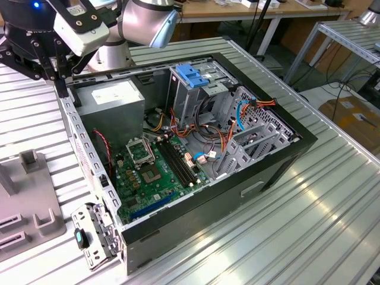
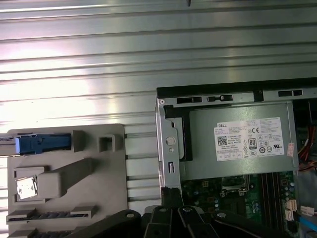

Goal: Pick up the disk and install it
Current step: 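Reach for the disk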

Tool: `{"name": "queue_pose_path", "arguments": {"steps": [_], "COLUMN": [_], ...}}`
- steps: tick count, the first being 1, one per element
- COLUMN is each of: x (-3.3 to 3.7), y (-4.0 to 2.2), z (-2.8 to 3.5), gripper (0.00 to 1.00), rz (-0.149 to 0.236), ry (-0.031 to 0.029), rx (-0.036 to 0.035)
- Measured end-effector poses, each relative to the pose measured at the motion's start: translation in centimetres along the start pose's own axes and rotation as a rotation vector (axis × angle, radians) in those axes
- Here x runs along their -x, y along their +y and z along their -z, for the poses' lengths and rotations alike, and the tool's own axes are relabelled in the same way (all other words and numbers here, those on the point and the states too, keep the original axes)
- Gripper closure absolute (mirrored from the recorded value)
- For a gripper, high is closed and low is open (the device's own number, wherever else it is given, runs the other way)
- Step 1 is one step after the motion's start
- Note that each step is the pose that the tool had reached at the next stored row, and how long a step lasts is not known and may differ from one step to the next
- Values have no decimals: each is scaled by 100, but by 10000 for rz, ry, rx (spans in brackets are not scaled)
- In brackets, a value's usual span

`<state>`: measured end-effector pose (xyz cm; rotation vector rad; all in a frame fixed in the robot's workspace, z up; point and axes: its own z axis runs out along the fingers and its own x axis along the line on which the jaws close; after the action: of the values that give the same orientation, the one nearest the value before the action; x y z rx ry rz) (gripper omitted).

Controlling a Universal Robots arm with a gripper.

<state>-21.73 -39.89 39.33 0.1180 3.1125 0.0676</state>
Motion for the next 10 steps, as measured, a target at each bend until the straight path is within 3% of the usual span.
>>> {"name": "queue_pose_path", "arguments": {"steps": [10], "x": [-28], "y": [-2], "z": [1], "gripper": [89], "rz": [-1], "ry": [0], "rx": [-1]}}
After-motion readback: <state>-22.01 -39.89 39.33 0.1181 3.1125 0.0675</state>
